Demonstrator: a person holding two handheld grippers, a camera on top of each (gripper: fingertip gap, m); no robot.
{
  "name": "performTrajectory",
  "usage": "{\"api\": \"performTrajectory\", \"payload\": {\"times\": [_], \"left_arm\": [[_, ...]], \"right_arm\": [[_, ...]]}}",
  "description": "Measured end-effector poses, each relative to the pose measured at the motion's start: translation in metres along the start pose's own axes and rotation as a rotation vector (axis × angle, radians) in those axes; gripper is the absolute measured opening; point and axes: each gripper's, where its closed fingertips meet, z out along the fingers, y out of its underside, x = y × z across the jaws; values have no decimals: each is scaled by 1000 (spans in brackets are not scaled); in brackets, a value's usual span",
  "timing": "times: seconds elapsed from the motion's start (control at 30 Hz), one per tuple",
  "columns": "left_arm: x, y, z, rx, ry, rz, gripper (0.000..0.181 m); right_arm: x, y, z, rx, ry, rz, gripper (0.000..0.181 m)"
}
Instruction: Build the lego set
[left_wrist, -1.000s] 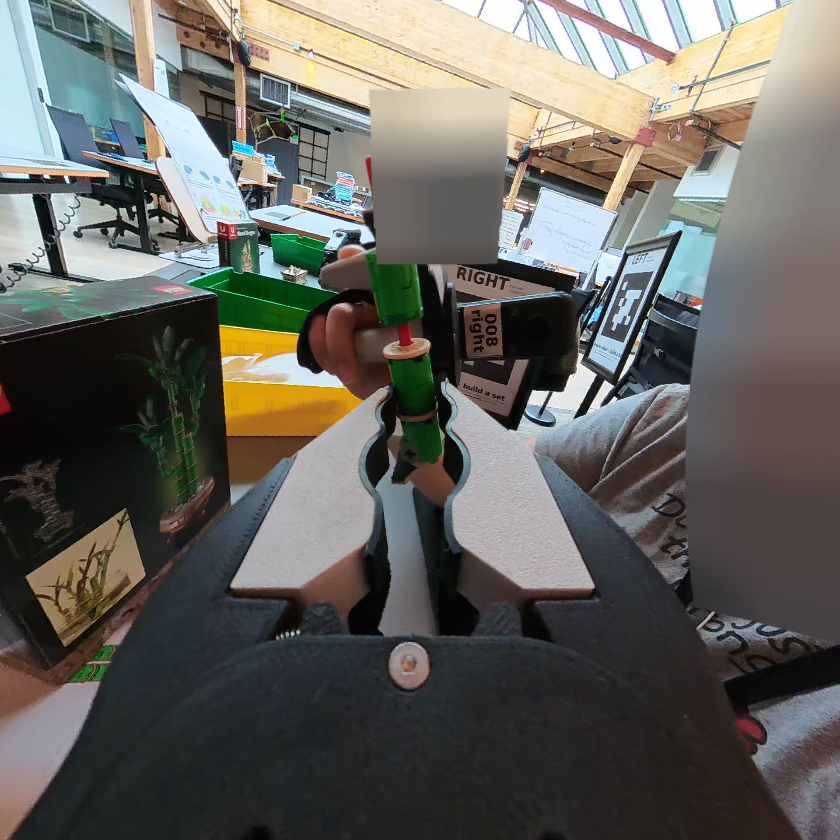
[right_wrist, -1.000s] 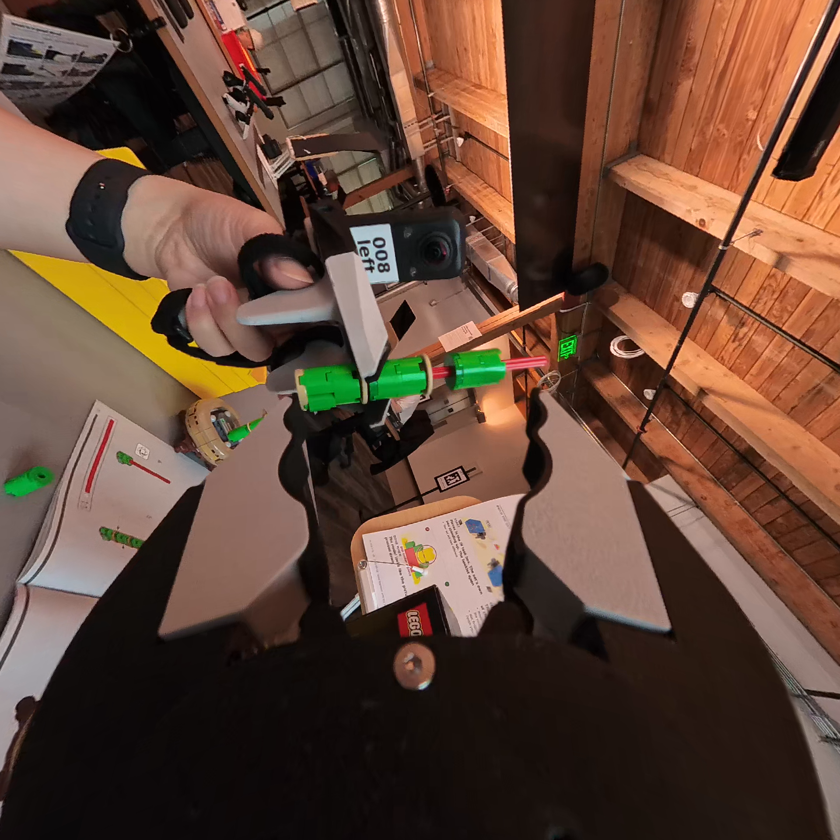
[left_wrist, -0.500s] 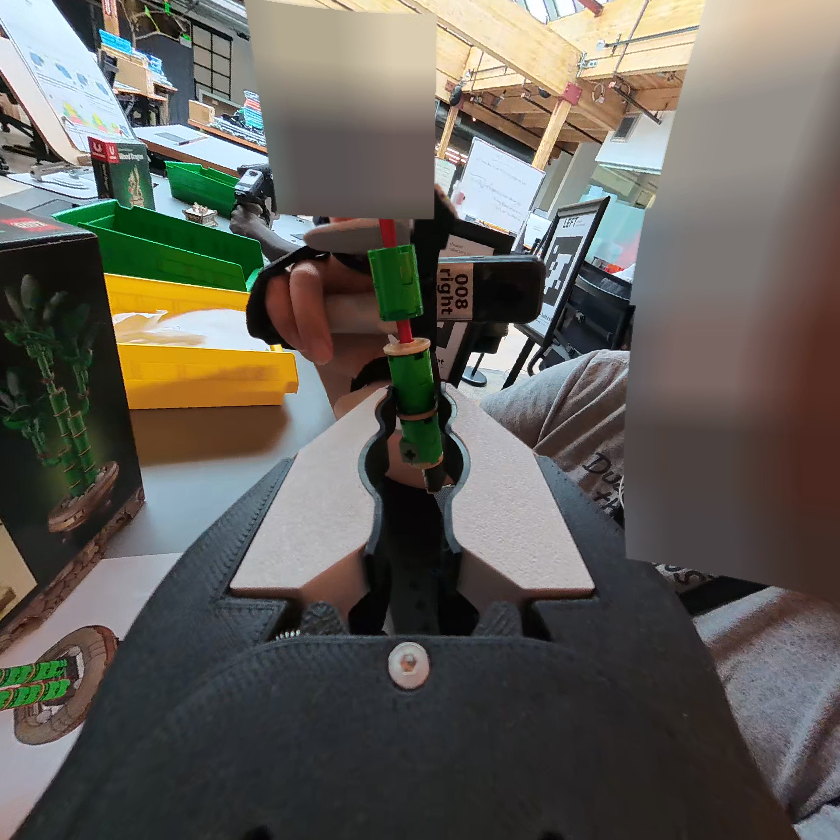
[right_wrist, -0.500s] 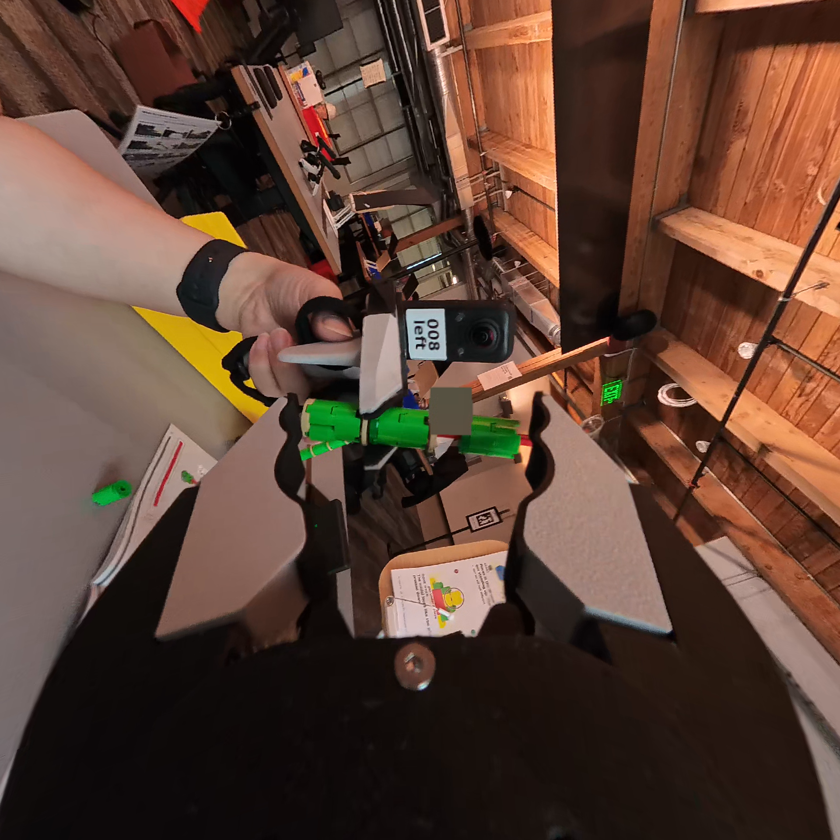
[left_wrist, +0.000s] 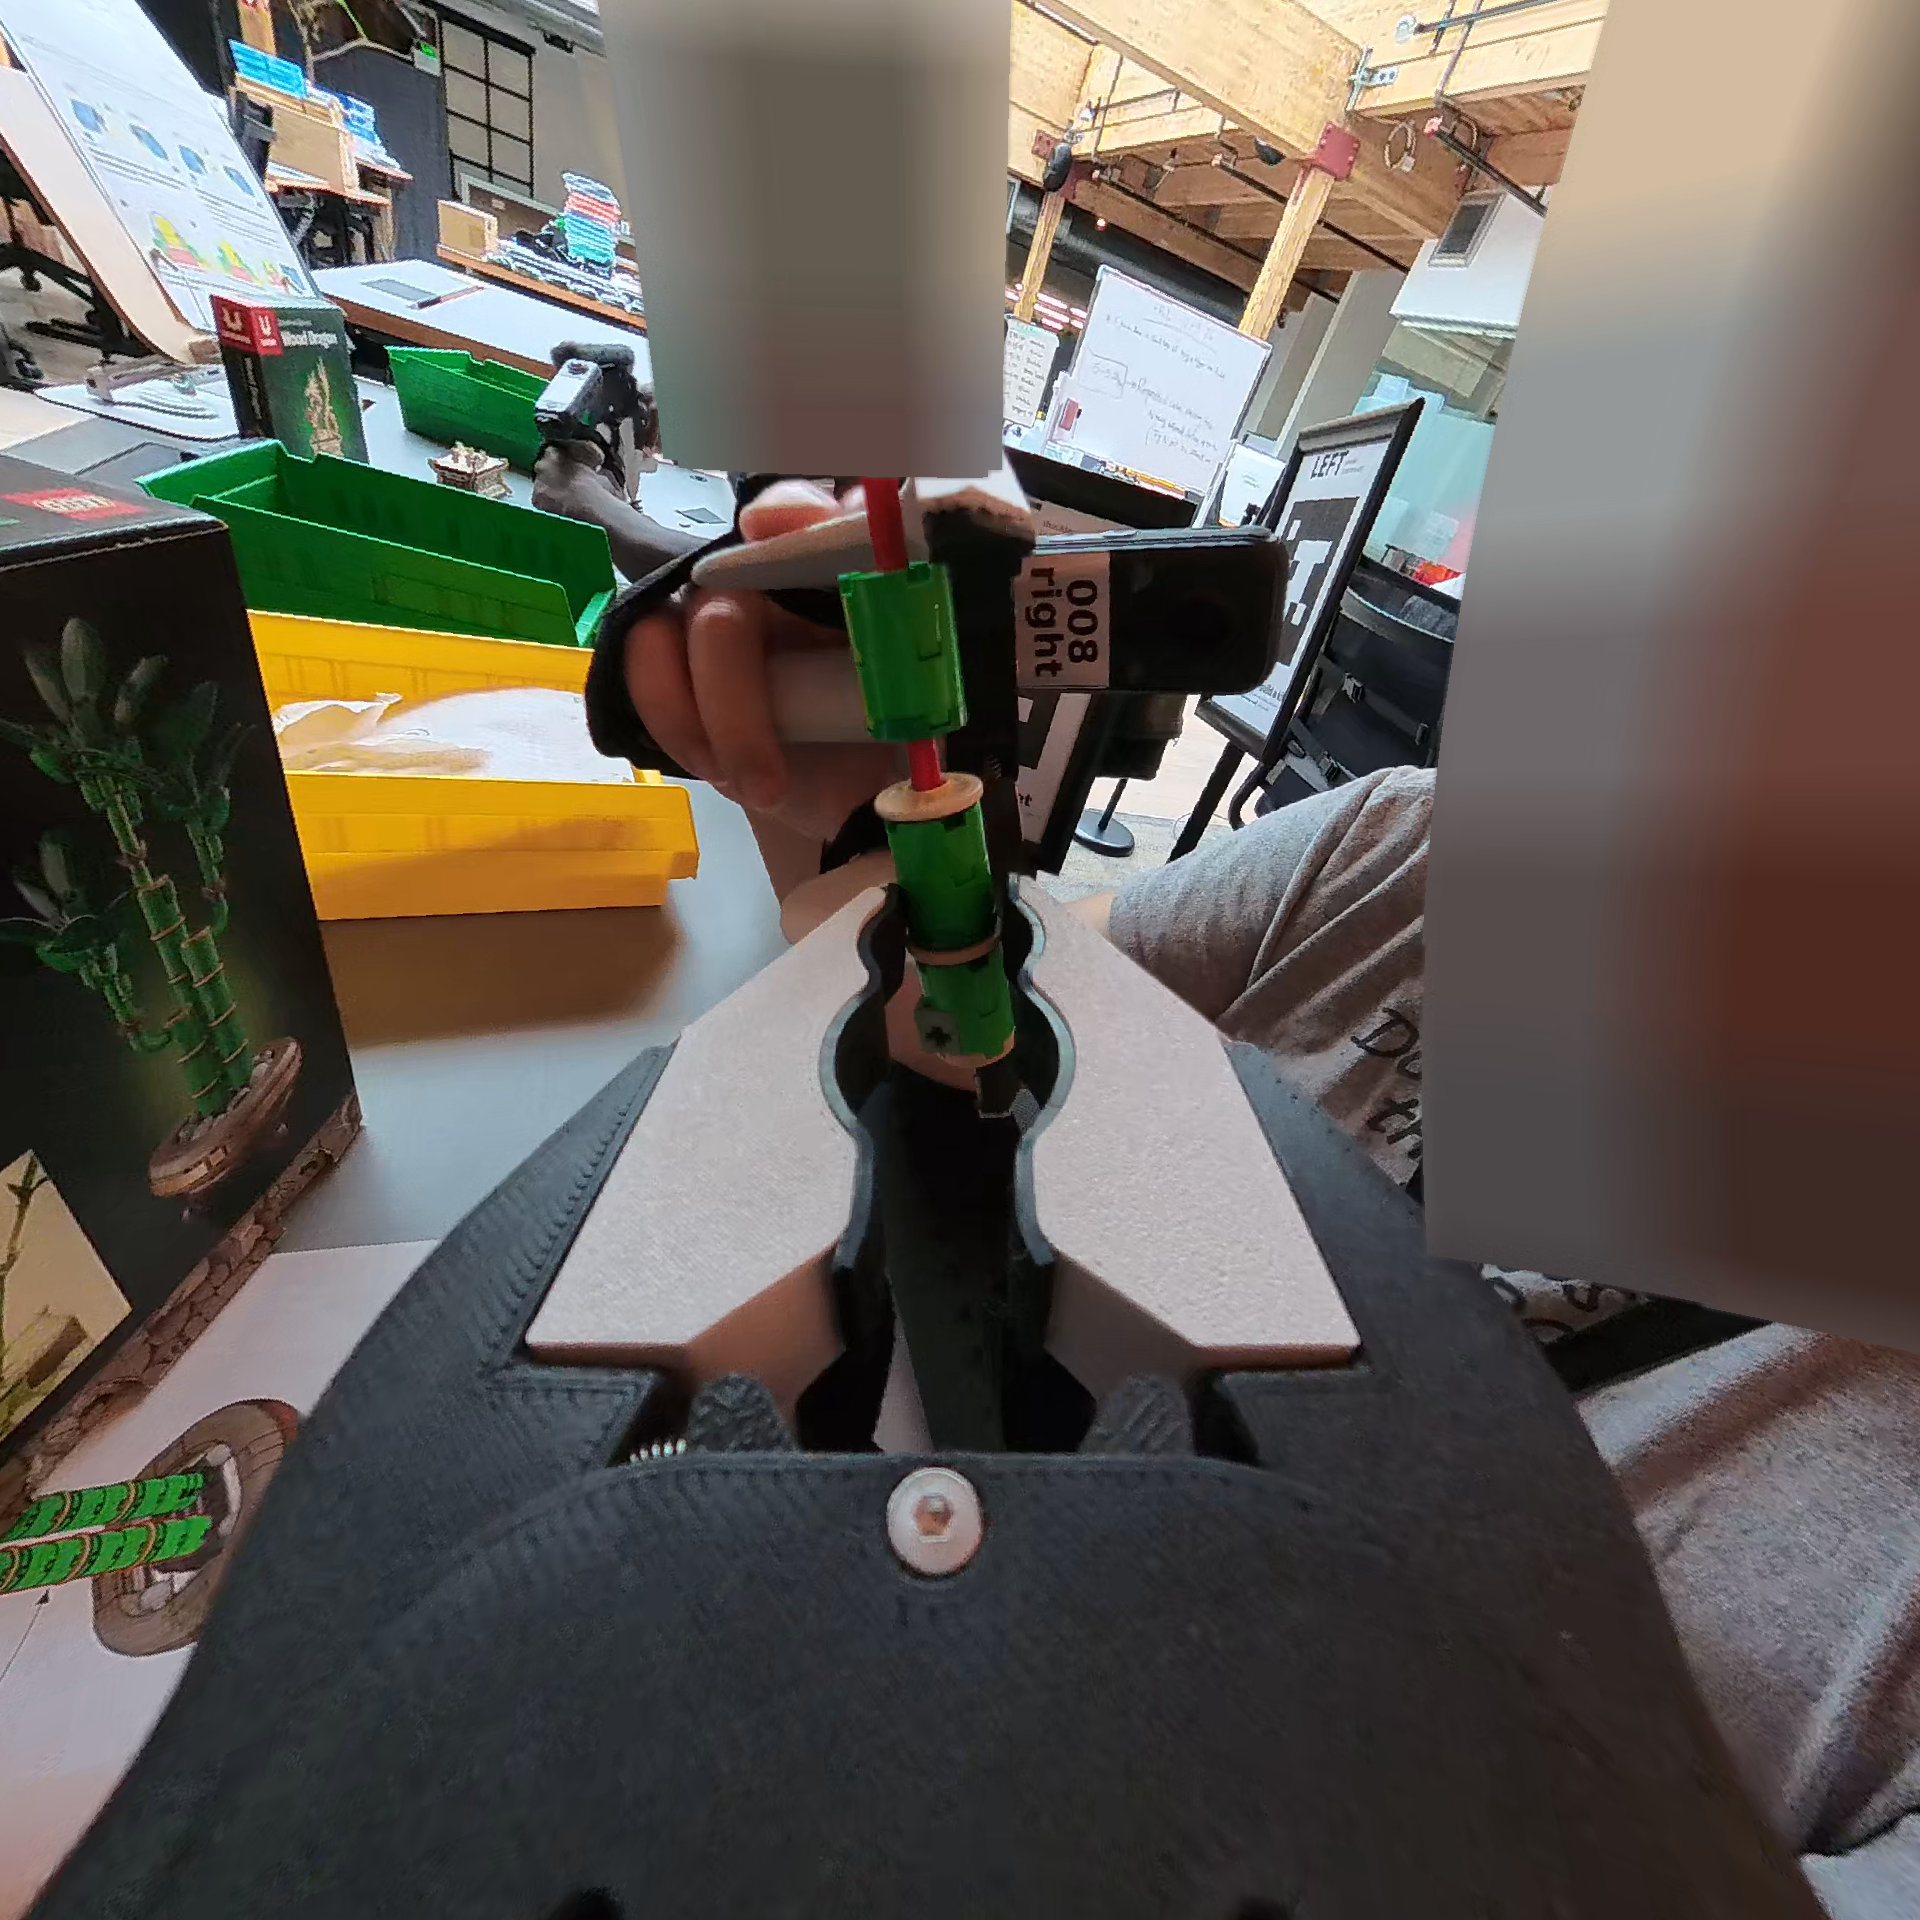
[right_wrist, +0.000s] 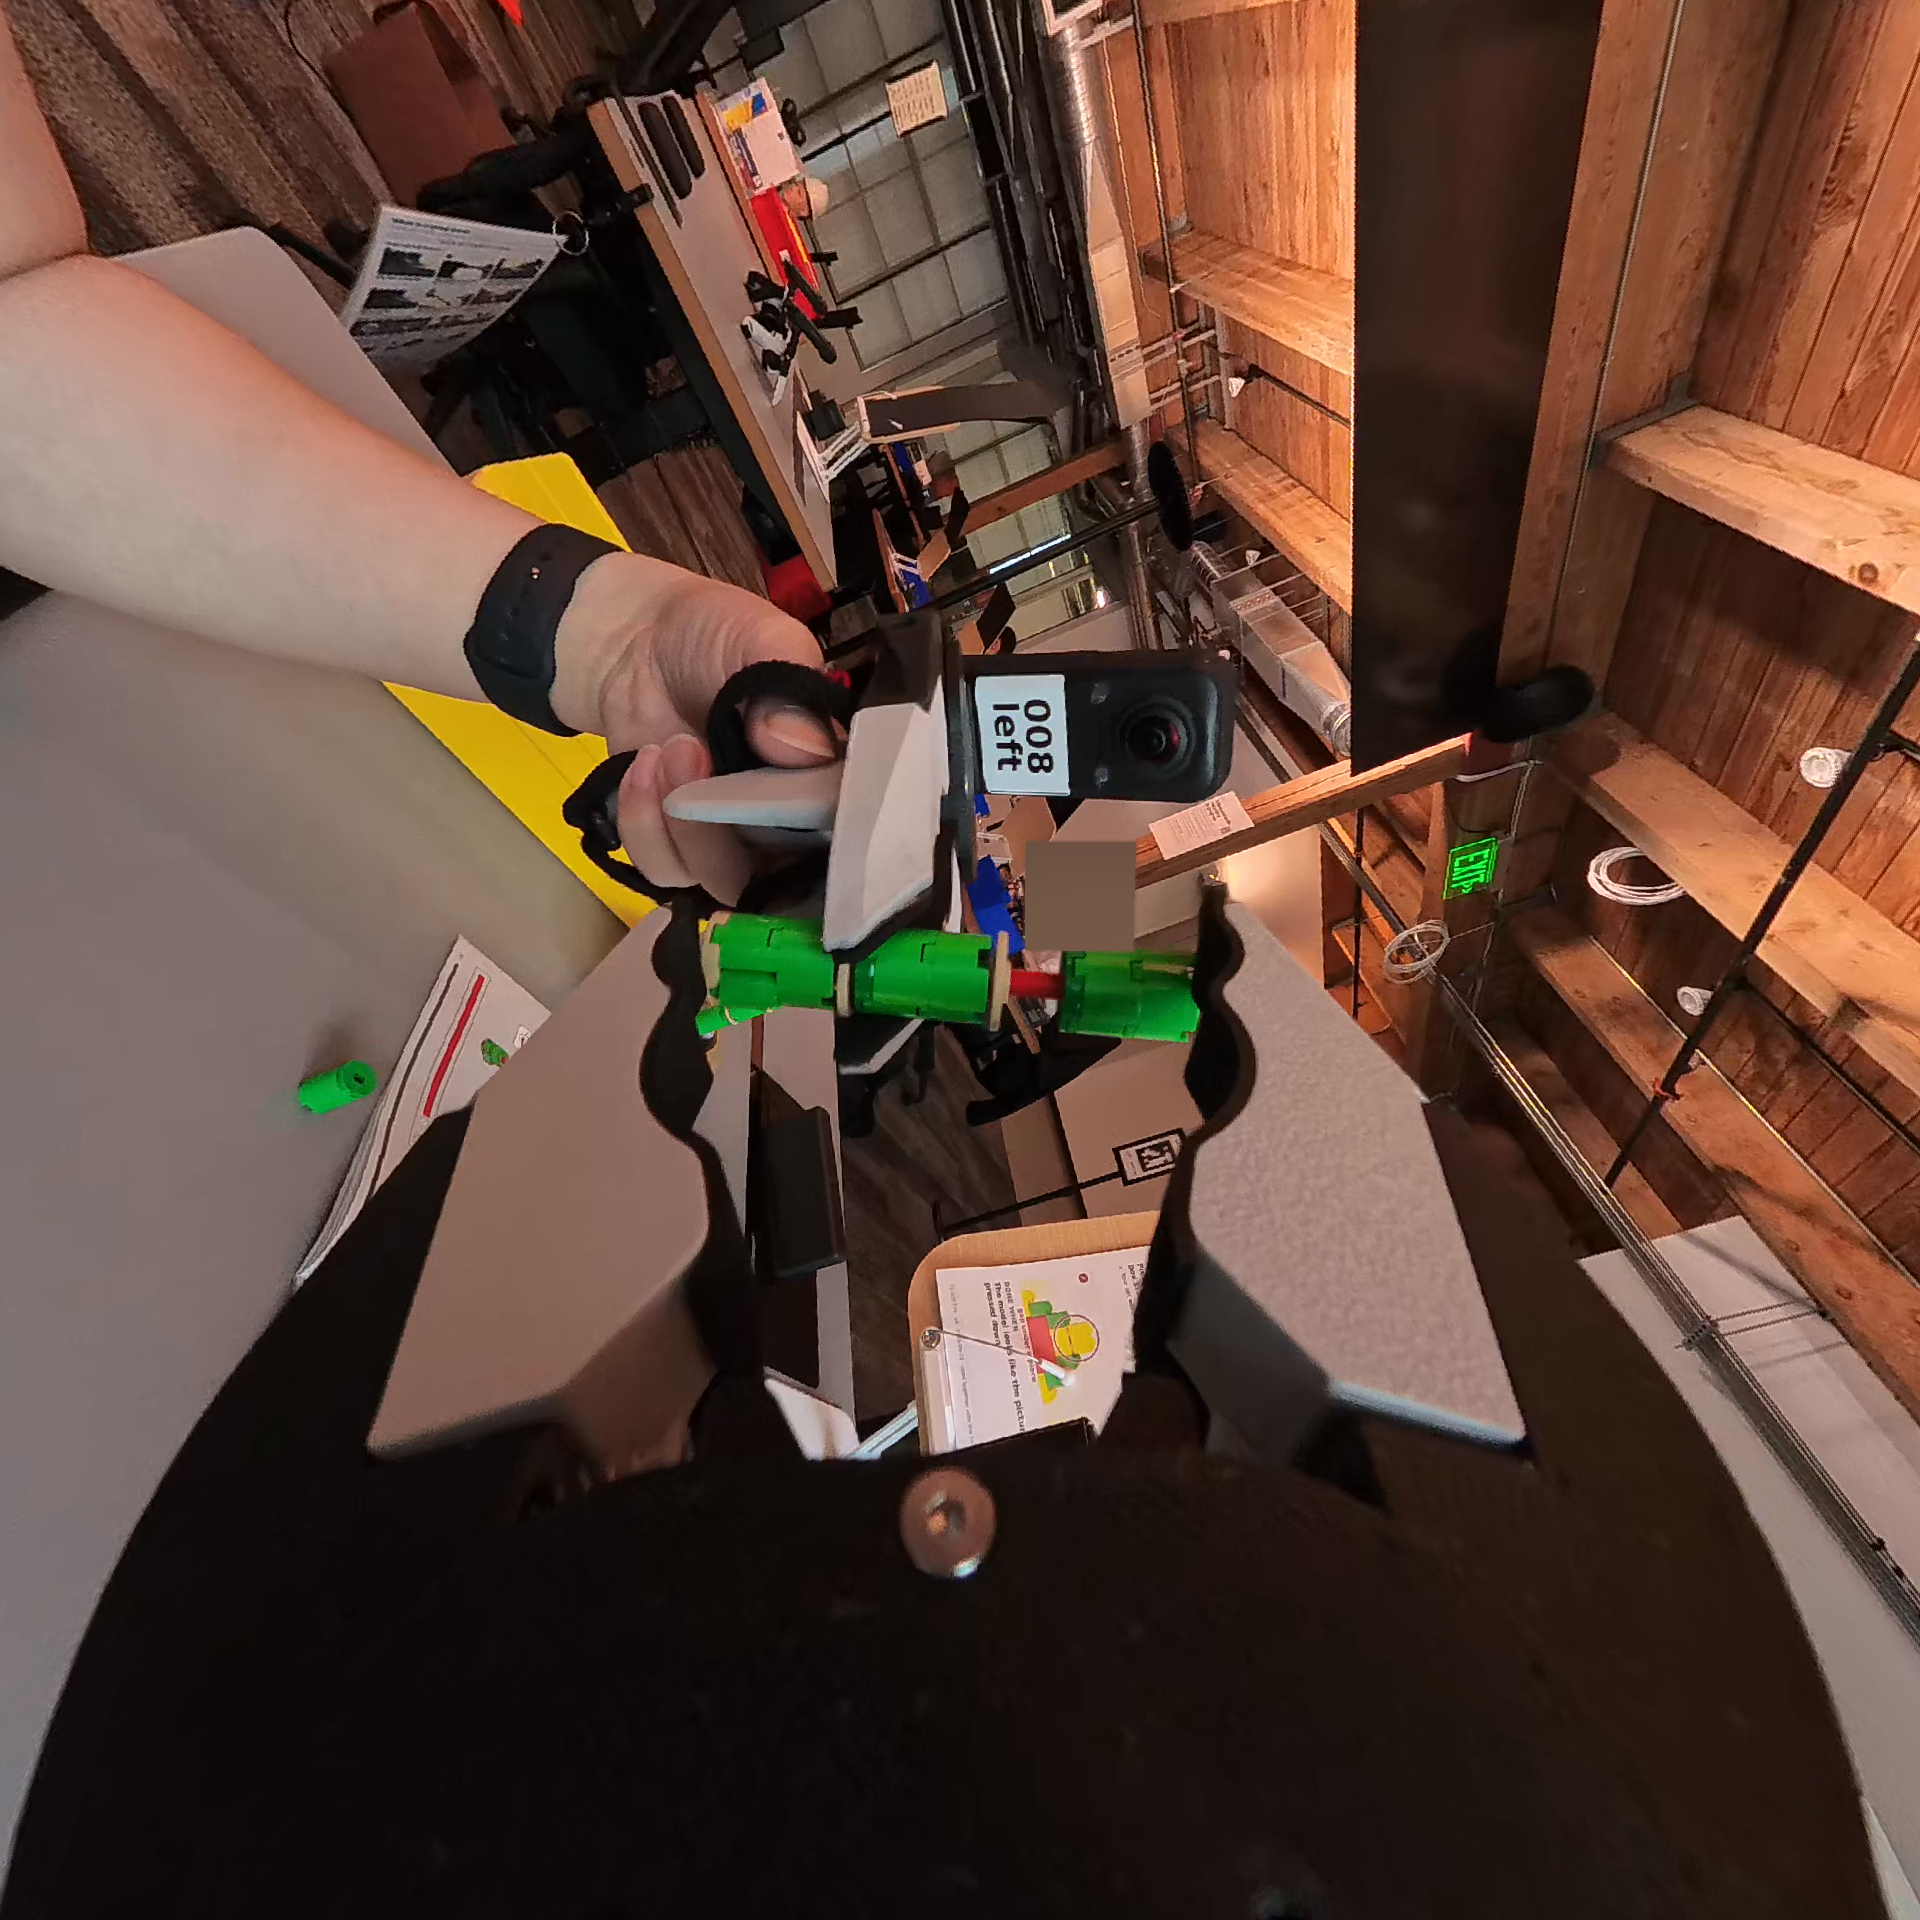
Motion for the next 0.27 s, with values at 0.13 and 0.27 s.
{"api": "performTrajectory", "payload": {"times": [0.13, 0.27], "left_arm": [[1, -6, -3, 35, -7, 22, 20], [-6, -27, -20, 161, -79, 39, 52]], "right_arm": [[3, -4, -1, 24, 14, 11, 94], [1, -13, -2, 83, -3, 38, 94]]}}
